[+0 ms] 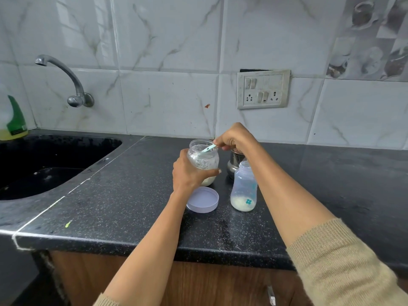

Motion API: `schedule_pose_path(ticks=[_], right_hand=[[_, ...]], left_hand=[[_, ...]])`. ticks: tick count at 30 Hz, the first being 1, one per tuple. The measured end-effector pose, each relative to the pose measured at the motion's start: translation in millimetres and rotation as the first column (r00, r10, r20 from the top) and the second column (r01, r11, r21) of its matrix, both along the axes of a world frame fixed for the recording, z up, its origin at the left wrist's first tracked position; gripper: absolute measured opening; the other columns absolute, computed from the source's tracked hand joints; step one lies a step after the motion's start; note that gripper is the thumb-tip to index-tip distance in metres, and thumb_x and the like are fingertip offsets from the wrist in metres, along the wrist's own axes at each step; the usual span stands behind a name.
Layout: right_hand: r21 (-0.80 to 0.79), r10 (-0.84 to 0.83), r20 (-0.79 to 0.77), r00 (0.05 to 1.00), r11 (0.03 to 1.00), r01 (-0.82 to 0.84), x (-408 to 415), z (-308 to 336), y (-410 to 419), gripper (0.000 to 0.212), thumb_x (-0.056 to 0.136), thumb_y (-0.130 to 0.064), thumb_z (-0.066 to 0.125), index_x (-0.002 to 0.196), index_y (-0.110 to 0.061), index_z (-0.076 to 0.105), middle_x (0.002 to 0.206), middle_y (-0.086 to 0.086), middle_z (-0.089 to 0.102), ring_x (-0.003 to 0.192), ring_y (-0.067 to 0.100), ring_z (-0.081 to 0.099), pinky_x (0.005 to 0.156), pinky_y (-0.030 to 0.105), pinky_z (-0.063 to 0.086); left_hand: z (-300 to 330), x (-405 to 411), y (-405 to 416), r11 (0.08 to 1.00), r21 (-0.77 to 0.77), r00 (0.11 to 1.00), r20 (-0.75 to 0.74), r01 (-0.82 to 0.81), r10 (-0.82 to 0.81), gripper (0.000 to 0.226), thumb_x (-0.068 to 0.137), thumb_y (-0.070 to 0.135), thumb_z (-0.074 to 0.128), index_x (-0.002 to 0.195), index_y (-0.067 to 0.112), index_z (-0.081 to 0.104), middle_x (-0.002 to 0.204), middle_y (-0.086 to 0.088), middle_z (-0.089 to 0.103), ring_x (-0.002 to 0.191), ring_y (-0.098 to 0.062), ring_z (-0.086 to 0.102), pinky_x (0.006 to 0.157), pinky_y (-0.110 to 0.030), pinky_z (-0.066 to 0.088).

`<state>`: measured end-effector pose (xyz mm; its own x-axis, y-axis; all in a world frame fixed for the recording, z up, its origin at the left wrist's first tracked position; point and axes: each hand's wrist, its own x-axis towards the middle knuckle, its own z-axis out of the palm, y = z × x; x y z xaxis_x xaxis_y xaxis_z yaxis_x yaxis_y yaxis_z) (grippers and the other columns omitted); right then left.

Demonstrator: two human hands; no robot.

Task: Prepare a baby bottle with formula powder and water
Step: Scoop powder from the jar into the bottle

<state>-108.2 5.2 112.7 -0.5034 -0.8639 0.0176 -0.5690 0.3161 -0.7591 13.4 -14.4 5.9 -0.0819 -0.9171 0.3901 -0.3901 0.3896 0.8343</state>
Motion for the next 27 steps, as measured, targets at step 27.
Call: schedule_pose_path(ticks=[27], right_hand=[[-0.17,0.029,0.557,0.83,0.982,0.08,-34,-9,18,0.01,0.086,0.004,0.059,0.076,0.004,0.056,0.066,0.013,0.059,0.05,0.014,0.062,0.039,0.022,0.053]], left_hand=[[15,8,19,0.991,0.128,0.994,0.103,-0.044,0.031,0.113,0.051,0.049,0.084,0.133,-0.004,0.027,0.14,-0.015,0.038,0.137,-0.031,0.028,0.113,-0.051,0.022]])
